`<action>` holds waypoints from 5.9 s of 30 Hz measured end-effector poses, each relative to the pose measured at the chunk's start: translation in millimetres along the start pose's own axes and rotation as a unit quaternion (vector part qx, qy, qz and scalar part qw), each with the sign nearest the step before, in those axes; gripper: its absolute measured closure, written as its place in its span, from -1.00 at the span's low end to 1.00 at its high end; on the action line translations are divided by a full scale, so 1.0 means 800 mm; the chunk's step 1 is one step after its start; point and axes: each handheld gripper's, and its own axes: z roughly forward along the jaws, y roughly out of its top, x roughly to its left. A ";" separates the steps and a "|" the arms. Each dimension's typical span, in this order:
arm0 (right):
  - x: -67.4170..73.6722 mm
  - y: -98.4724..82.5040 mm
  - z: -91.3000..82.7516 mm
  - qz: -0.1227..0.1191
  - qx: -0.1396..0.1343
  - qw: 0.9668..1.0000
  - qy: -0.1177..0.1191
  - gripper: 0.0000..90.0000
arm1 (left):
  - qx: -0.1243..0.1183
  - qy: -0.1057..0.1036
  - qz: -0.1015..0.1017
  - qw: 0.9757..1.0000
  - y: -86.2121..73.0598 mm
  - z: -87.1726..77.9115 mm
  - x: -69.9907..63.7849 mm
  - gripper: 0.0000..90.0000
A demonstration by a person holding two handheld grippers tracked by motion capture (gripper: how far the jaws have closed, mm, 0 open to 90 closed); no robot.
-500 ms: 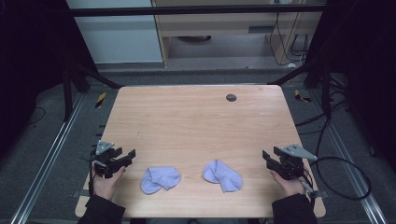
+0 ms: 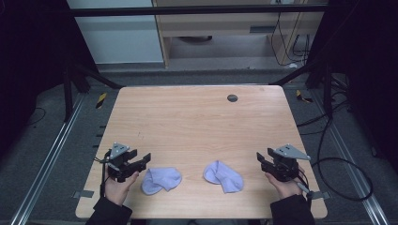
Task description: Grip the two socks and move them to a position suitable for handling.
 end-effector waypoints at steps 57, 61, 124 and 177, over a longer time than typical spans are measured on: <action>0.112 -0.032 0.015 -0.087 0.107 0.979 0.151 0.40 | 0.071 -0.078 0.131 0.986 -0.001 0.087 -0.188 0.20; 0.114 -0.035 0.017 -0.087 0.113 0.978 0.155 0.42 | 0.078 -0.079 0.131 0.985 -0.003 0.094 -0.191 0.23; 0.029 -0.015 0.036 -0.001 0.070 0.997 0.011 0.66 | 0.114 -0.099 0.134 0.979 -0.014 0.126 -0.207 0.83; 0.200 0.061 0.073 -0.091 0.037 0.971 0.218 0.17 | 0.068 -0.007 0.022 0.997 -0.040 -0.029 0.019 -0.06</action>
